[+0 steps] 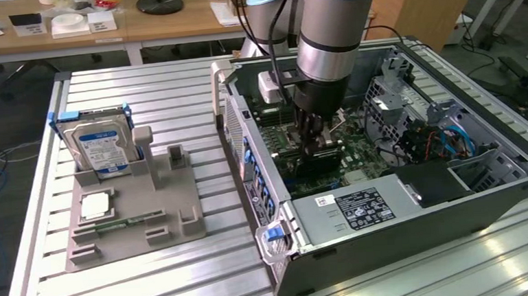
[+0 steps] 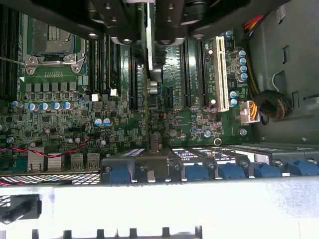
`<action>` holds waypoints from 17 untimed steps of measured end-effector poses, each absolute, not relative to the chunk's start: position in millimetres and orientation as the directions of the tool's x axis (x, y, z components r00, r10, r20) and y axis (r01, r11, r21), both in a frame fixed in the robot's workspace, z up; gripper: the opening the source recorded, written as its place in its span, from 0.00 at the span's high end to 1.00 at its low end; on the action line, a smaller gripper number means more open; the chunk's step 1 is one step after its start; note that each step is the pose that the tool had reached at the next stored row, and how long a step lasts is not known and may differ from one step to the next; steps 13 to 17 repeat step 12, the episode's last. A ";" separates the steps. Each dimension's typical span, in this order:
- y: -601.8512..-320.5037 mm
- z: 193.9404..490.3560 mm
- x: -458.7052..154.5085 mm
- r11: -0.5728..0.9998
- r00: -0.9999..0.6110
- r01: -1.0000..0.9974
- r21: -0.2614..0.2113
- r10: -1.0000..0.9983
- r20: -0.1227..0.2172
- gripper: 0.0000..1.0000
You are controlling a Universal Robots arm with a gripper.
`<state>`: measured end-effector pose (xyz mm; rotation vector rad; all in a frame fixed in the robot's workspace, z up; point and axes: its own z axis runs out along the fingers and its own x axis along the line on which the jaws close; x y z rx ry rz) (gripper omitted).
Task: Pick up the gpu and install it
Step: 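Insert the gpu into the slot, then press down on the gpu until it lock into place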
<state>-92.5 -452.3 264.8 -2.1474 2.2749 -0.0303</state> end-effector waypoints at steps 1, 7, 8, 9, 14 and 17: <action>-452.3 265.0 -92.5 0.058 -0.058 -0.998 -0.023 -0.998 0.004 0.85; -452.3 268.7 -92.5 0.058 -0.058 -0.998 -0.023 -0.998 0.004 0.89; -452.3 268.7 -92.5 0.058 -0.058 -0.998 -0.023 -0.998 0.004 0.89; -452.3 268.7 -92.5 0.058 -0.058 -0.998 -0.023 -0.998 0.004 0.89; -452.3 268.8 -92.5 0.058 -0.058 -0.998 -0.023 -0.998 0.004 0.89; -452.3 268.8 -92.5 0.058 -0.058 -0.998 -0.023 -0.998 0.004 0.89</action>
